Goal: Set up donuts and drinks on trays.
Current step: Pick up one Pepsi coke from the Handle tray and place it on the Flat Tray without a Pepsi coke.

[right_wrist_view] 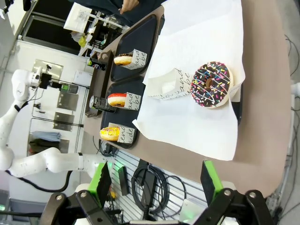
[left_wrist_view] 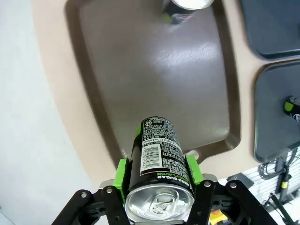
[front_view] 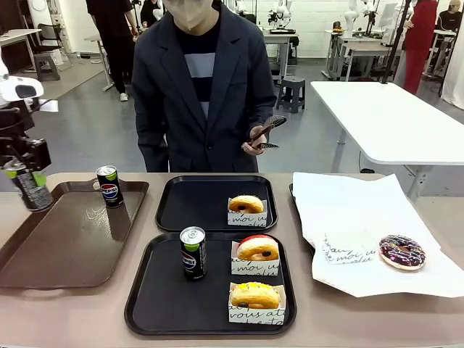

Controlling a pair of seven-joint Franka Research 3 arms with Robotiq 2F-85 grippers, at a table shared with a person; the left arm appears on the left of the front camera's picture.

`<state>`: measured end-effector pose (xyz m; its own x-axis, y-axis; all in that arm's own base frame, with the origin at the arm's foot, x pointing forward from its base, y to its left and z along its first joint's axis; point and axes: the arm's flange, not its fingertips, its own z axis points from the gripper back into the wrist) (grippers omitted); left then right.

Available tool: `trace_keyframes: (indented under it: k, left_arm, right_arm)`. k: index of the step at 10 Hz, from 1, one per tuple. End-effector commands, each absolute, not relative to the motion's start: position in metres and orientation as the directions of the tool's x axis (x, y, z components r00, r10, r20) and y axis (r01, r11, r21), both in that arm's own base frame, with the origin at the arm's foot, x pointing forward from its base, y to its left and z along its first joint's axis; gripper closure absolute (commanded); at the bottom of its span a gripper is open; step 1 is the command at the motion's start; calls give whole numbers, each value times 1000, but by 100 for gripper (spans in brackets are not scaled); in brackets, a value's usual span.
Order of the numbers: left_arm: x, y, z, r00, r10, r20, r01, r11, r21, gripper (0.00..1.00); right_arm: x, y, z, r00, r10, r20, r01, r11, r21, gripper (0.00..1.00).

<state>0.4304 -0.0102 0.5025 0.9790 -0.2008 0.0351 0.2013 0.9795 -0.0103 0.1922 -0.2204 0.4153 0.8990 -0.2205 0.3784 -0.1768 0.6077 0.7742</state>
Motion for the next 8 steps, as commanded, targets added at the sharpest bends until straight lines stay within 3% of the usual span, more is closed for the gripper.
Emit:
trace_keyframes:
  k: [1,8]
  left_arm:
    - [402,-51,507,927,-348,141,345,938,43,42]
    - [365,-189,498,771,-625,123,607,779,159,42]
  right_arm:
    - [194,-221,416,887,-229,401,-200,593,780,0]
    - [194,-221,416,887,-229,401,-200,593,780,0]
